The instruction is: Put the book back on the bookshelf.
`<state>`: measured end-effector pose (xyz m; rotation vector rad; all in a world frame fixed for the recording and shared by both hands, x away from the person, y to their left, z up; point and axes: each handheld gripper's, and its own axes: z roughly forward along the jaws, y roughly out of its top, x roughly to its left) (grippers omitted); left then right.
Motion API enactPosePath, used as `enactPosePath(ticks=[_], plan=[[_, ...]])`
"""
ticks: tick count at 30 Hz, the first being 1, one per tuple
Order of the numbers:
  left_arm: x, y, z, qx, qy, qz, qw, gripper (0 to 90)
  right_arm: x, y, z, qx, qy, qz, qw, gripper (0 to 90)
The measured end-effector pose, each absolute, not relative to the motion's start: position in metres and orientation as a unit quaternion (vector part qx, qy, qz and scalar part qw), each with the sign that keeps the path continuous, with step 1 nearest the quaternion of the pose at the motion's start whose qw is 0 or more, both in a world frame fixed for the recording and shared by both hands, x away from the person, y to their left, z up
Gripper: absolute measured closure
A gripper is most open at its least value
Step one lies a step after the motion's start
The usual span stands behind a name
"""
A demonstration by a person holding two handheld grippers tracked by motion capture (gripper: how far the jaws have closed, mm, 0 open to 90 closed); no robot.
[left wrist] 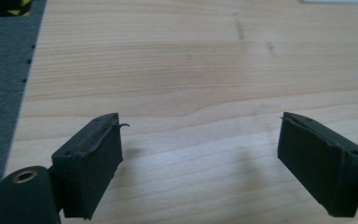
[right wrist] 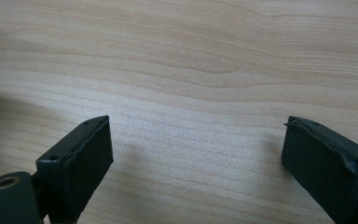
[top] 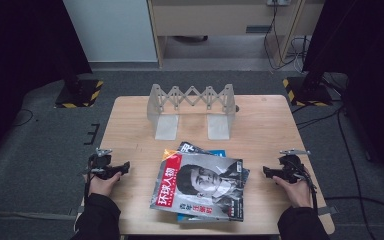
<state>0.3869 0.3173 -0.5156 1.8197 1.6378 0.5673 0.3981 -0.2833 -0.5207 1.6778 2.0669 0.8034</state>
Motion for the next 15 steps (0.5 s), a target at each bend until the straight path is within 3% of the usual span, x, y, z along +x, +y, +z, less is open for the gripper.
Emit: enactPosePath(ticks=[15], plan=[[0.367, 0.297, -0.49, 0.689, 0.592, 0.2, 0.367, 14.9, 0.385, -0.274, -0.495, 0.599, 0.702, 0.344, 0.175, 10.5]])
